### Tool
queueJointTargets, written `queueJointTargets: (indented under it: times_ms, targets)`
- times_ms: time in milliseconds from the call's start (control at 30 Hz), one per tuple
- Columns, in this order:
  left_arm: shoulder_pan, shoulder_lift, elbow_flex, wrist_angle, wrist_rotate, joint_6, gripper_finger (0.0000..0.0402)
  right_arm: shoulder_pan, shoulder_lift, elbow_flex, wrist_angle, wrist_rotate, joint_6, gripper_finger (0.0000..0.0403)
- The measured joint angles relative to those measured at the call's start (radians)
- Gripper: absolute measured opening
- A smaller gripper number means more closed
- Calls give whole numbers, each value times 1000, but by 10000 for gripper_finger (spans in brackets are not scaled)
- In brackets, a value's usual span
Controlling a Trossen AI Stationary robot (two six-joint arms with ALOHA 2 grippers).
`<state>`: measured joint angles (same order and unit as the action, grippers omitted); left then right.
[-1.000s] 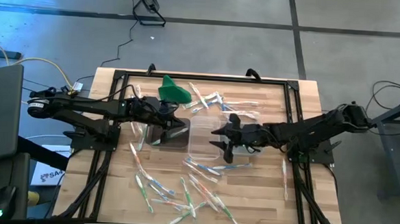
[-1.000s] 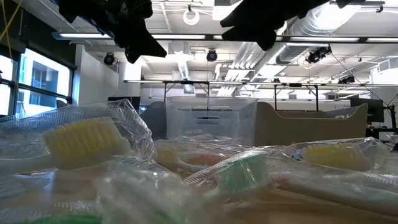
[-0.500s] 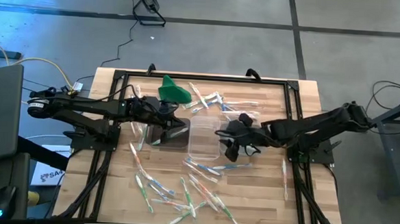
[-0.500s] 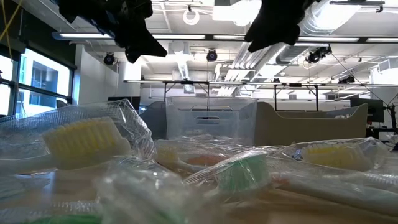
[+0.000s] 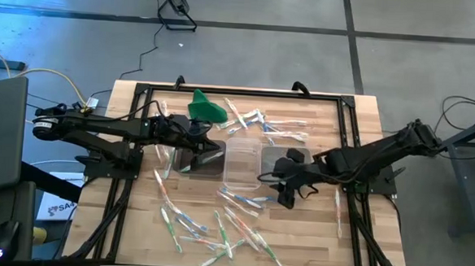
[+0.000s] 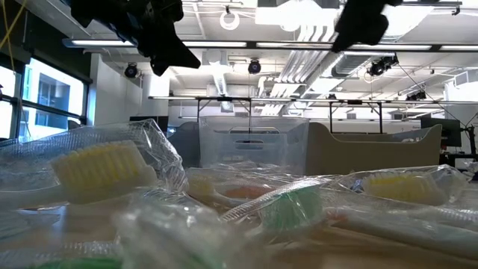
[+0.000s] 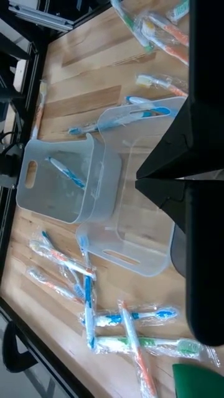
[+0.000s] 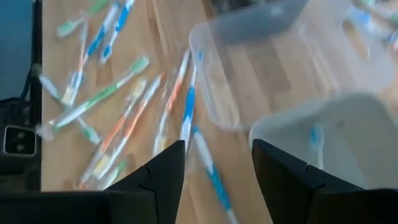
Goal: Pick & Place Toothbrushes
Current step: Put the orange toothbrush into the transparent bin
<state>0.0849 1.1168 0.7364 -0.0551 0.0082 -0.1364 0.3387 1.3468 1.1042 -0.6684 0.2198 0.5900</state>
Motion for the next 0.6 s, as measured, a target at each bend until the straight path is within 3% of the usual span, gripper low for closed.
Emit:
queueJointTargets:
  times_ms: [200, 367, 600]
  targets:
    - [0, 0, 0, 1, 0, 0, 1, 16, 0, 0, -152, -4, 346, 180]
    - [0, 0, 0, 0, 0, 0, 1, 40, 0, 0, -296, -47, 707, 180]
    - [0, 0, 0, -26, 0, -2, 1, 132, 0, -34, -441, -137, 1066, 180]
